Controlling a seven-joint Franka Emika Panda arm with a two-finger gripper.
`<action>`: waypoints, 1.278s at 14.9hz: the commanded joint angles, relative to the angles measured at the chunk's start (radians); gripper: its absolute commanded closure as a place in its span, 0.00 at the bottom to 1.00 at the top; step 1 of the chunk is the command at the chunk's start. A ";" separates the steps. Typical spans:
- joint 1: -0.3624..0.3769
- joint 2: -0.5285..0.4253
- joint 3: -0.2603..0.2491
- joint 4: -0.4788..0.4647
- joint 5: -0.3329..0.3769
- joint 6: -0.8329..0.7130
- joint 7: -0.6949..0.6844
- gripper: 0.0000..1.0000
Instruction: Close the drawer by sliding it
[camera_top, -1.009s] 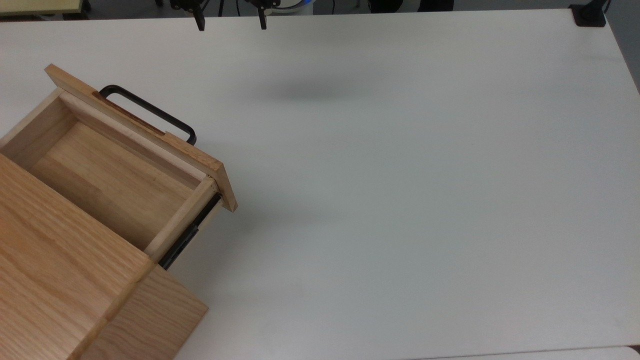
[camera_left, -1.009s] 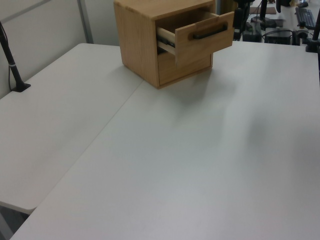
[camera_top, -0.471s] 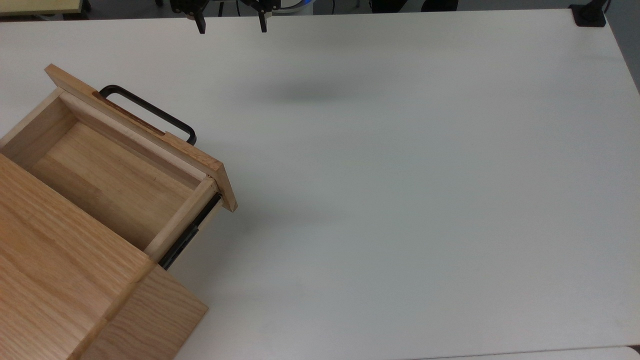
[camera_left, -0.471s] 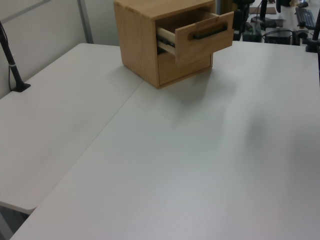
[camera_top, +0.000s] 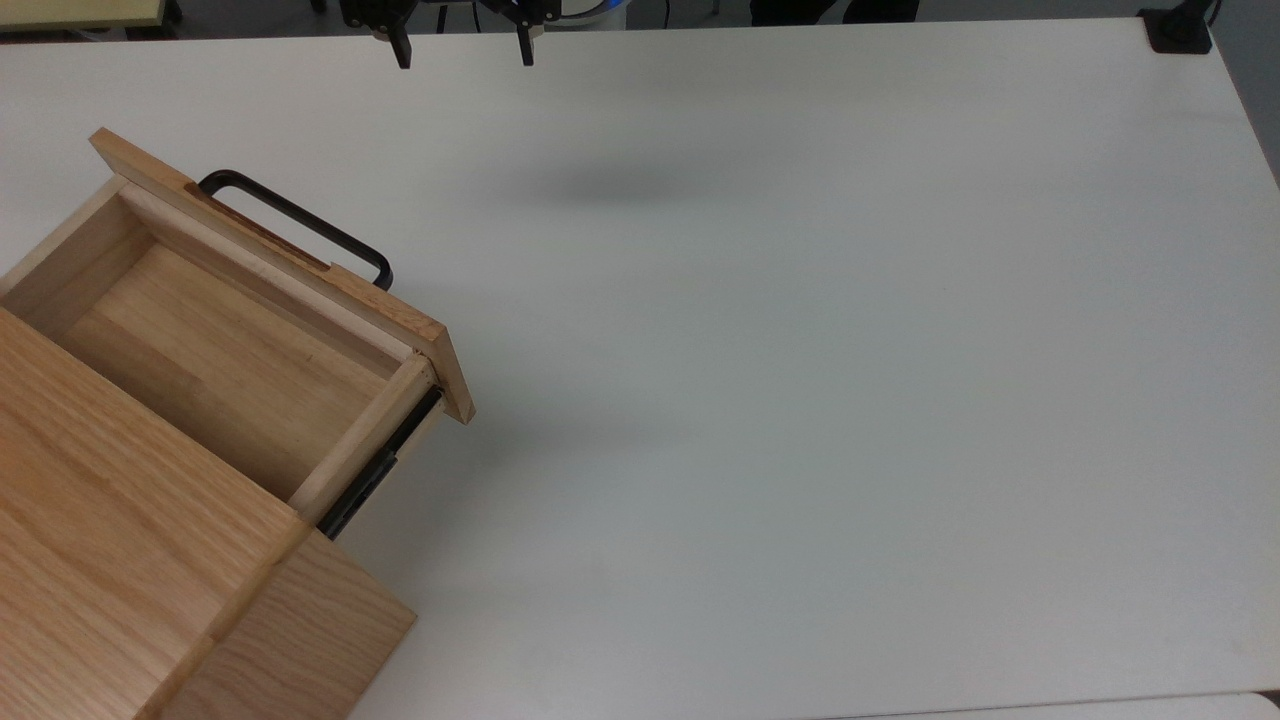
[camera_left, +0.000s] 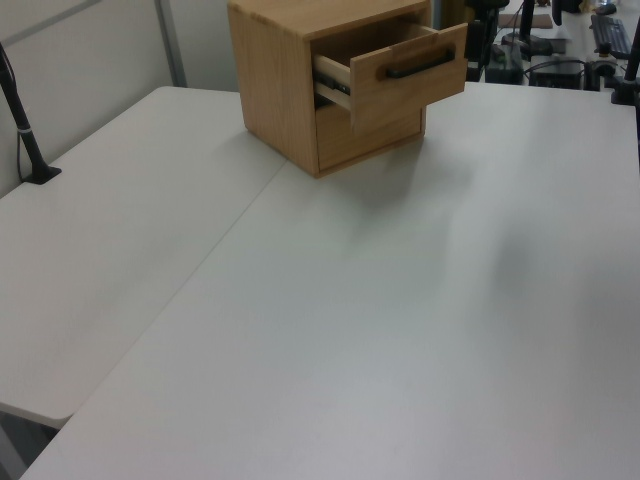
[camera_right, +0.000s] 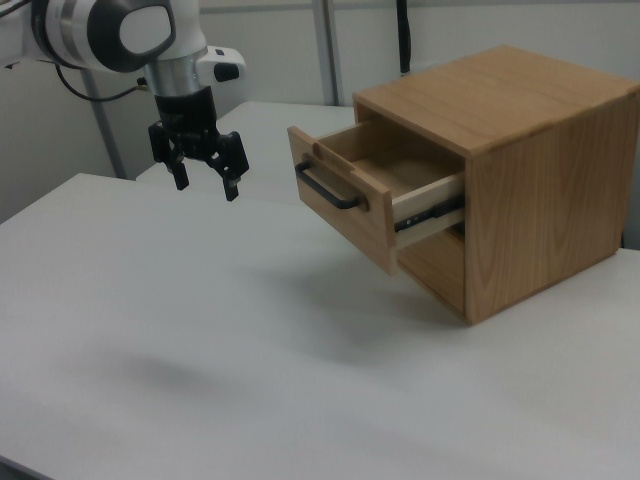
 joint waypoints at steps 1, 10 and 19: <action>0.002 -0.018 -0.015 -0.012 -0.006 0.009 0.020 0.00; 0.001 0.005 -0.013 -0.005 -0.095 -0.023 -0.010 0.00; -0.022 0.091 -0.013 0.025 0.006 0.228 0.363 0.95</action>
